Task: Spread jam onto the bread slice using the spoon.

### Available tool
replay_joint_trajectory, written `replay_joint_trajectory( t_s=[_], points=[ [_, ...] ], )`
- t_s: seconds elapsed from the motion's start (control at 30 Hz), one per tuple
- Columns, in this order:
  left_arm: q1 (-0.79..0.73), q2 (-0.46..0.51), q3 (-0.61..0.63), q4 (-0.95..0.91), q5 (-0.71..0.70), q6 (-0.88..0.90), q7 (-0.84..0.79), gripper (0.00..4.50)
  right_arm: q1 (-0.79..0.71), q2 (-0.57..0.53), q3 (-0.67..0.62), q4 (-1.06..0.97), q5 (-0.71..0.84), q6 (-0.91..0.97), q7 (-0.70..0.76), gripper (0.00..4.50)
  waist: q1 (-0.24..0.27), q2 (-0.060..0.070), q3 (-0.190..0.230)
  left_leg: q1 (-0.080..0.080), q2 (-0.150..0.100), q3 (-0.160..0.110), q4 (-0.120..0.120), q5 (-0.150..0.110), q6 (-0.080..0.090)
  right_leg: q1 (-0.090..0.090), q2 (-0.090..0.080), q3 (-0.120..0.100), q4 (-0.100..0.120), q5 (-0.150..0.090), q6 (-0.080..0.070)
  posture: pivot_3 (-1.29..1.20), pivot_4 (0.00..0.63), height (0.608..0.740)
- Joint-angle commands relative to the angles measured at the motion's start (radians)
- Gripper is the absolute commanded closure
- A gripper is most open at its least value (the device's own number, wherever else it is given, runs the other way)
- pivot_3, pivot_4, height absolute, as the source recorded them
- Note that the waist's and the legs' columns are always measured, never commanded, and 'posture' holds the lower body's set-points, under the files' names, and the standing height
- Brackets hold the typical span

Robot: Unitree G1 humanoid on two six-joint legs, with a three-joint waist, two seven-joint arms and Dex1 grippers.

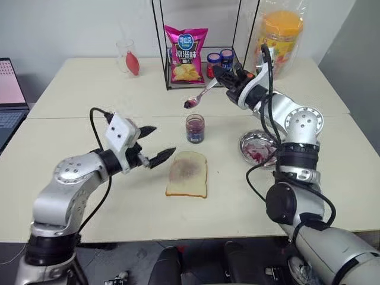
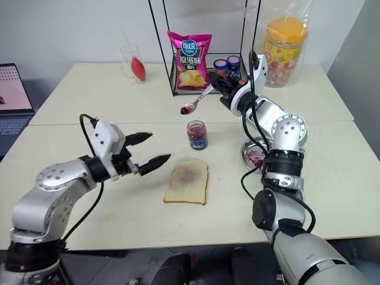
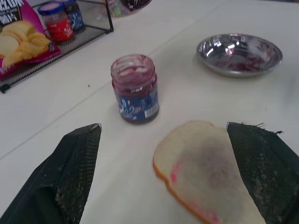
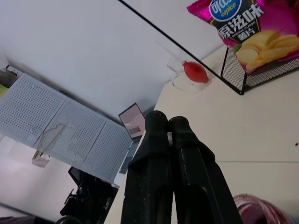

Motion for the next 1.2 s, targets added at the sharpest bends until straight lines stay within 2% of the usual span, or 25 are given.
replay_joint_trajectory(
  t_s=[0.03,0.17,0.3,0.4,0.7,0.97,1.03,1.2],
  points=[
    [0.079,0.055,0.093,0.0,-0.005,-0.057,-0.068,0.0,0.098,0.011,0.117,-0.217,0.045,0.072,0.01,4.49,0.0,0.0,0.0,0.0,0.0,0.0,0.0,0.0,0.0,0.0,0.0,0.0,0.0,0.0,0.0,0.0,0.15,0.74],
    [0.194,0.089,0.11,-0.012,0.013,-0.11,-0.127,0.0,0.265,0.006,0.271,-0.339,-0.022,0.034,0.06,4.49,-0.003,-0.002,-0.002,0.002,0.001,0.001,-0.002,0.0,0.0,0.001,0.0,0.001,-0.001,-0.001,-0.002,0.0,0.15,0.74],
    [0.286,0.099,0.098,-0.038,0.031,-0.151,-0.165,0.0,0.373,-0.009,0.406,-0.372,-0.1,-0.029,0.115,4.49,-0.004,-0.002,-0.002,0.0,0.001,0.001,-0.001,0.0,0.0,-0.001,0.001,0.001,-0.001,-0.001,-0.002,0.0,0.15,0.74],
    [0.309,0.096,0.094,-0.043,0.04,-0.169,-0.169,0.0,0.416,-0.011,0.459,-0.359,-0.154,-0.086,0.142,4.49,-0.003,-0.003,-0.003,0.001,0.002,0.001,-0.001,0.0,0.0,0.0,0.001,0.001,-0.001,-0.003,0.002,0.0,0.15,0.74],
    [0.314,0.094,0.033,-0.058,0.082,-0.224,-0.179,0.0,0.475,-0.074,0.597,-0.326,-0.347,-0.278,0.242,4.49,-0.001,-0.003,-0.003,0.001,0.002,0.002,0.0,0.0,0.0,0.0,0.002,0.002,-0.001,-0.002,0.002,0.0,0.15,0.74],
    [0.293,0.079,-0.023,-0.063,0.111,-0.251,-0.171,0.0,0.463,-0.201,0.73,-0.362,-0.566,-0.492,0.33,4.49,0.007,-0.004,-0.003,0.001,0.002,0.001,0.001,0.0,0.0,0.0,0.002,0.002,-0.001,-0.002,0.003,0.0,0.15,0.74],
    [0.282,0.073,-0.033,-0.061,0.112,-0.251,-0.165,0.0,0.459,-0.221,0.736,-0.38,-0.599,-0.516,0.327,4.49,0.009,-0.004,-0.003,0.001,0.002,0.001,0.002,0.0,0.0,0.001,0.002,0.002,-0.001,-0.002,0.002,0.0,0.15,0.74],
    [0.266,0.057,-0.036,-0.059,0.102,-0.245,-0.15,0.0,0.428,-0.227,0.669,-0.464,-0.56,-0.451,0.318,4.49,0.011,-0.004,-0.003,0.001,0.002,0.001,0.003,0.0,0.0,0.001,0.002,0.002,-0.001,-0.001,0.003,0.0,0.15,0.74]
  ],
)
